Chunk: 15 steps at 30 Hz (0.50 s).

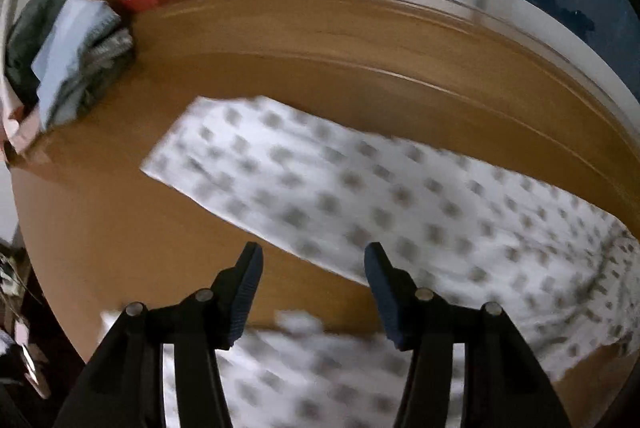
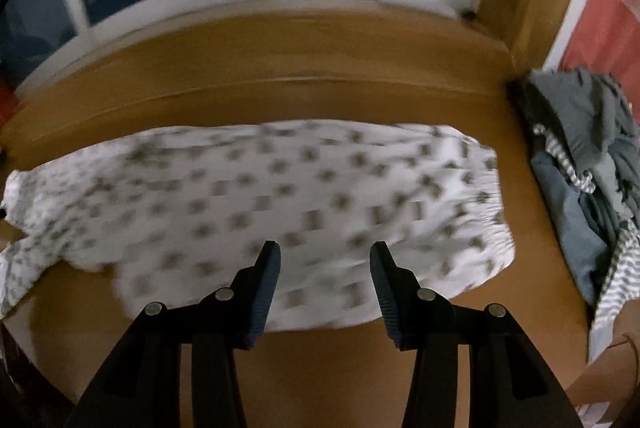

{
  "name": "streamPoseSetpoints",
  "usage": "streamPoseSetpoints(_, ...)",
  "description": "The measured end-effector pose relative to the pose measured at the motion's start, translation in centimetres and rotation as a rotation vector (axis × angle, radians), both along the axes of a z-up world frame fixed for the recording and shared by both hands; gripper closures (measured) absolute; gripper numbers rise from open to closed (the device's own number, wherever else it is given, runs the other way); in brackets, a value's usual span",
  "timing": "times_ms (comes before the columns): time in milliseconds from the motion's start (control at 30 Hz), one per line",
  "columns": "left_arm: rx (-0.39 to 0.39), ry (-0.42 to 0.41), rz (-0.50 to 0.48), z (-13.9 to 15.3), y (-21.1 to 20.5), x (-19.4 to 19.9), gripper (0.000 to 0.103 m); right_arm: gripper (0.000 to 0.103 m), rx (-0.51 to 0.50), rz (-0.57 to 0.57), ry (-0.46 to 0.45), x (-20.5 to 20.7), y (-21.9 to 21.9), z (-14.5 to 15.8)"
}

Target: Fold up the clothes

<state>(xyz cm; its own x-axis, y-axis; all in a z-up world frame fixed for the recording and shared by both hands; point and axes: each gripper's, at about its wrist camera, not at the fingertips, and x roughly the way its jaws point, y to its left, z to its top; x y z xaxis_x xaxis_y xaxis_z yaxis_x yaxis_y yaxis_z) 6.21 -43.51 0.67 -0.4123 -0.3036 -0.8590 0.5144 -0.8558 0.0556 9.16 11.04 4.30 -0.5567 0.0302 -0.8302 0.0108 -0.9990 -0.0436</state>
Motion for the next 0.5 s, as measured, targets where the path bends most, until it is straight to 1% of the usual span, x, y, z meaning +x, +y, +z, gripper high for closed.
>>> streamPoseSetpoints(67, -0.015, -0.002, -0.008, 0.1, -3.0, 0.3, 0.053, 0.055, -0.033, 0.004, 0.014, 1.7, -3.3, 0.4)
streamPoseSetpoints(133, -0.036, -0.015, -0.022, -0.1, -6.2, 0.3, 0.053, 0.055, -0.085, -0.014, 0.019, 3.0, -6.6, 0.0)
streamPoseSetpoints(200, -0.037, -0.044, -0.056, -1.1, -8.6, -0.7, 0.053, 0.055, -0.152, -0.032, 0.012, 4.0, -10.1, -0.9)
streamPoseSetpoints(267, -0.035, -0.081, -0.092, -1.9, -10.5, -1.7, 0.053, 0.055, -0.219, -0.015, -0.005, 4.7, -13.7, -1.6)
streamPoseSetpoints(300, -0.037, -0.092, -0.109, -2.2, -10.9, -1.7, 0.049, 0.055, -0.252, -0.007, -0.014, 5.1, -15.5, -1.9)
streamPoseSetpoints(333, -0.036, -0.083, -0.128, -2.3, -11.3, -1.6, 0.049, 0.055, -0.282, 0.002, -0.022, 5.5, -17.3, -2.3)
streamPoseSetpoints(400, -0.035, -0.086, -0.151, -2.4, -11.8, -1.0, 0.045, 0.055, -0.291, 0.017, -0.040, 6.1, -20.6, -2.9)
streamPoseSetpoints(500, -0.021, -0.082, -0.176, -2.4, -12.3, -0.2, 0.044, 0.055, -0.321, 0.037, -0.059, 6.9, -24.4, -3.5)
